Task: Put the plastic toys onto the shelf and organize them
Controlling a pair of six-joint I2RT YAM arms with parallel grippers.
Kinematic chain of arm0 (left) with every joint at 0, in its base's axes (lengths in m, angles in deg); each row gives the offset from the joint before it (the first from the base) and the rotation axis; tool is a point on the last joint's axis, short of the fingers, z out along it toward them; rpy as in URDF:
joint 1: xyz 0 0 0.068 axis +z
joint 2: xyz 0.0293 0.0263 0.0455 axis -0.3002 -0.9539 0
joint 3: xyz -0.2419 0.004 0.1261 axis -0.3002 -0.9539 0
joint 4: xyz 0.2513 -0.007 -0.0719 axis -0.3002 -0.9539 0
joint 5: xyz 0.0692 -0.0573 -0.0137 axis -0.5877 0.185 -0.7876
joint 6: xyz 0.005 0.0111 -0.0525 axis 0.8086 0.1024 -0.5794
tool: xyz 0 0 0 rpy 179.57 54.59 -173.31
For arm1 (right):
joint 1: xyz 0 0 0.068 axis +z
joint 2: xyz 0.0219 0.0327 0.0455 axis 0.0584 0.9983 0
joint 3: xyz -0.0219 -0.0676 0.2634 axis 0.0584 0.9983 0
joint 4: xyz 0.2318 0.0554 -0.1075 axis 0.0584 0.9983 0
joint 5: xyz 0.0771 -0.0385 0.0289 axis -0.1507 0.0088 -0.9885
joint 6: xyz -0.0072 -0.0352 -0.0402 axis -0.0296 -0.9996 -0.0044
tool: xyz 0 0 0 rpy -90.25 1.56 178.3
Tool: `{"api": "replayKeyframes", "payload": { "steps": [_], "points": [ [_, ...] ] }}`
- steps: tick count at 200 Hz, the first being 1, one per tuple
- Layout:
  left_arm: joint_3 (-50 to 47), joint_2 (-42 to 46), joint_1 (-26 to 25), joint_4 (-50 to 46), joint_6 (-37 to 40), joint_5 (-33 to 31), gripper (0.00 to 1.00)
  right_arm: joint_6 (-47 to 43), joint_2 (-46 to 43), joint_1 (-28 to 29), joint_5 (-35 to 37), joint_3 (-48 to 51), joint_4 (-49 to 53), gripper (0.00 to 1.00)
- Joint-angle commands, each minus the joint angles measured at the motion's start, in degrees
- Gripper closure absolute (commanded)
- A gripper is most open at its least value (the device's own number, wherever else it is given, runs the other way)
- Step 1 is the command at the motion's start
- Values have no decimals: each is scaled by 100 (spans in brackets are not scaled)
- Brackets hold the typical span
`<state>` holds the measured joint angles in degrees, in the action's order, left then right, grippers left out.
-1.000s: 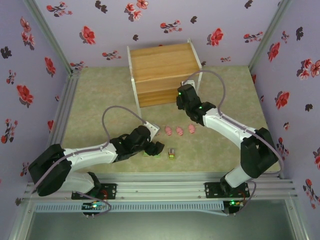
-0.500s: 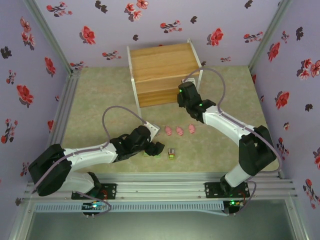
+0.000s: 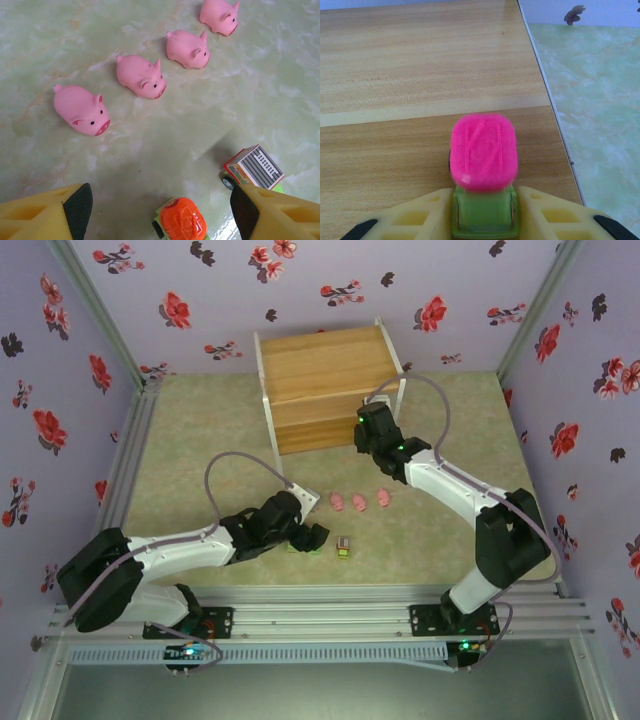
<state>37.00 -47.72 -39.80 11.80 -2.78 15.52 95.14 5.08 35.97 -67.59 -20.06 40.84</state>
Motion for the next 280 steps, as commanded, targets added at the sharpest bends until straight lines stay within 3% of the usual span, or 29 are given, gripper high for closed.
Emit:
{"api": "replayKeyframes", "payload": {
  "steps": [1, 131, 280],
  "points": [
    [135, 5, -38, 30, 34, 54, 23, -87, 96, -37, -93, -160, 99, 62],
    [143, 22, -38, 26, 34, 54, 23, -9, -372, 6, -108, -66, 216, 50],
    [-43, 331, -38, 170, -3, -132, 23, 327, -1077, 380, 250, 503, 456, 50]
  ]
}}
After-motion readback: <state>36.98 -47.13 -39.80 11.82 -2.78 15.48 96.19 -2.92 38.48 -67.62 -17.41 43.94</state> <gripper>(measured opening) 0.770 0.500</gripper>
